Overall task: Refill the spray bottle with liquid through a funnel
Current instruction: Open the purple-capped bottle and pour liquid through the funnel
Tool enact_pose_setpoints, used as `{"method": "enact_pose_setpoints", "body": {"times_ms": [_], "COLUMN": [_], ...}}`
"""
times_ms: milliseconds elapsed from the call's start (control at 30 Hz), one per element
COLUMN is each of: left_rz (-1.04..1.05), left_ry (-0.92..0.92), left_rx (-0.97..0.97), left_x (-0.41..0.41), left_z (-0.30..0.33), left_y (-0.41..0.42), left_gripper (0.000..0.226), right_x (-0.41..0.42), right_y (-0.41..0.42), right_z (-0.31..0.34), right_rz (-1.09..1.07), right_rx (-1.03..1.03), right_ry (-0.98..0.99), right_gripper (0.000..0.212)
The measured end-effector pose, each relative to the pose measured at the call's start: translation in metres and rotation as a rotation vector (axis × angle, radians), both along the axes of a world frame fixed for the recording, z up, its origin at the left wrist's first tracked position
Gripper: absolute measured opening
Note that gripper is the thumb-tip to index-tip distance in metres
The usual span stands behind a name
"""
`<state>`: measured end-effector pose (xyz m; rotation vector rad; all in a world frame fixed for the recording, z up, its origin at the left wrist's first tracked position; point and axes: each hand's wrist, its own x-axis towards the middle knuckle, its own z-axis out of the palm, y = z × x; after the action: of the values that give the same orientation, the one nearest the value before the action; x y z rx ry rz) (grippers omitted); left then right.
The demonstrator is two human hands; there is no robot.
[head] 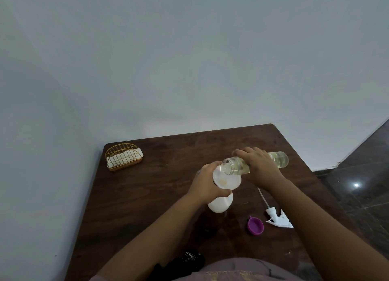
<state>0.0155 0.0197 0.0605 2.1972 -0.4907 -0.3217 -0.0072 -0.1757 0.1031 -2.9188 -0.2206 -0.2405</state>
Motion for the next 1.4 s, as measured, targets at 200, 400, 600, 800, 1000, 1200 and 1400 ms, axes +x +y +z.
{"method": "enact_pose_setpoints", "body": {"times_ms": [200, 400, 600, 800, 1000, 1200, 1400], "left_rz": [-0.005, -0.007, -0.007, -0.006, -0.007, -0.011, -0.010], "left_ry": [-0.004, -0.001, -0.002, 0.010, 0.004, -0.016, -0.027], "left_rx": [0.003, -0.002, -0.004, 0.006, 0.004, -0.006, -0.016], "left_x": [-0.0001, 0.0000, 0.0001, -0.0001, -0.0011, -0.0015, -0.0016], "left_z": [-0.0004, -0.0014, -0.0011, -0.0005, 0.0010, 0.0017, 0.0028], "left_y": [-0.0001, 0.0004, 0.0001, -0.0002, -0.0005, -0.0002, 0.0003], "left_gripper": [0.087, 0.089, 0.089, 0.090, 0.089, 0.086, 0.084], "right_x": [-0.0006, -0.0005, 0.0000, 0.0010, 0.0007, -0.0007, -0.0022], "right_y": [-0.0007, -0.0010, -0.0017, -0.0026, -0.0021, -0.0007, -0.0007], "right_z": [-0.0004, -0.0010, -0.0029, -0.0040, -0.0040, -0.0036, -0.0029], "right_rz": [-0.003, 0.001, -0.001, -0.005, -0.005, -0.005, -0.009], "right_rx": [0.005, 0.012, 0.005, 0.006, 0.002, 0.009, 0.000], "right_ry": [-0.002, -0.010, -0.013, -0.012, -0.010, -0.006, 0.003], "right_gripper": [0.036, 0.034, 0.035, 0.036, 0.035, 0.037, 0.038]}}
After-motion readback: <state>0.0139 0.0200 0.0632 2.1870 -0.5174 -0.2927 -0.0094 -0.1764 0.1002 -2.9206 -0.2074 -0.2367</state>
